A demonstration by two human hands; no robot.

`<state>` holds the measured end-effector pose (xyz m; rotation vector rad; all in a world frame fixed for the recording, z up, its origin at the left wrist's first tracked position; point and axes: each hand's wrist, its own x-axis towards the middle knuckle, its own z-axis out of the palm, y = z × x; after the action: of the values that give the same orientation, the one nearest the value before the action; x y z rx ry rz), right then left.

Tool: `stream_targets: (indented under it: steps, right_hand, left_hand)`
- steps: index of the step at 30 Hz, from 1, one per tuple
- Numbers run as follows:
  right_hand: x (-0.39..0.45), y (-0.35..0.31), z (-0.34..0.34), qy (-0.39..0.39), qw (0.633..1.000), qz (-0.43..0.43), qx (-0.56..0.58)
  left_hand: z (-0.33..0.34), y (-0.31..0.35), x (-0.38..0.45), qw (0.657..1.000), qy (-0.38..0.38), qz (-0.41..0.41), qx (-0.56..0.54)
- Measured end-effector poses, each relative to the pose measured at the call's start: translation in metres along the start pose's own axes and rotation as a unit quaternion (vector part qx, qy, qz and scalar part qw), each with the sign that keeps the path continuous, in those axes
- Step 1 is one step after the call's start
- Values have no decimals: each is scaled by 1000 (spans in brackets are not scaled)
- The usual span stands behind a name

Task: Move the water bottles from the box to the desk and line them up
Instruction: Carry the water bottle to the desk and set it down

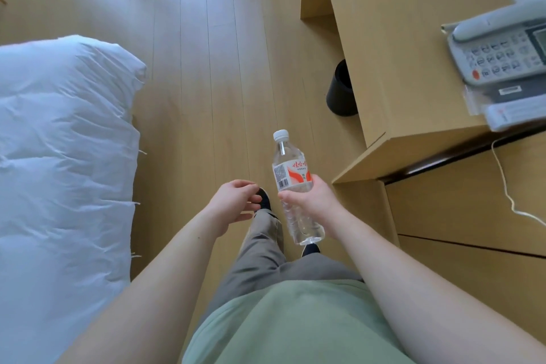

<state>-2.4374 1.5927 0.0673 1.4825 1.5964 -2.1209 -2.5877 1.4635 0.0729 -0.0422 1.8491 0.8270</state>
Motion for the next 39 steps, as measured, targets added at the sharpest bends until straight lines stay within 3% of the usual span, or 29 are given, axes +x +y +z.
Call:
stream_targets:
  steps: [10,19,39]
  right_hand:
    - [81,-97,34,-7,999,-5,-33]
    - [146,-177,47,29,999,-16,6]
    - [322,-351,-52,31,999,-28,-18]
  left_hand:
    - [-72,101,85,999,-28,6,43]
    - [-125,185,145,996,-33,18,81]
    - [-98,418,278,993,-35,34,109]
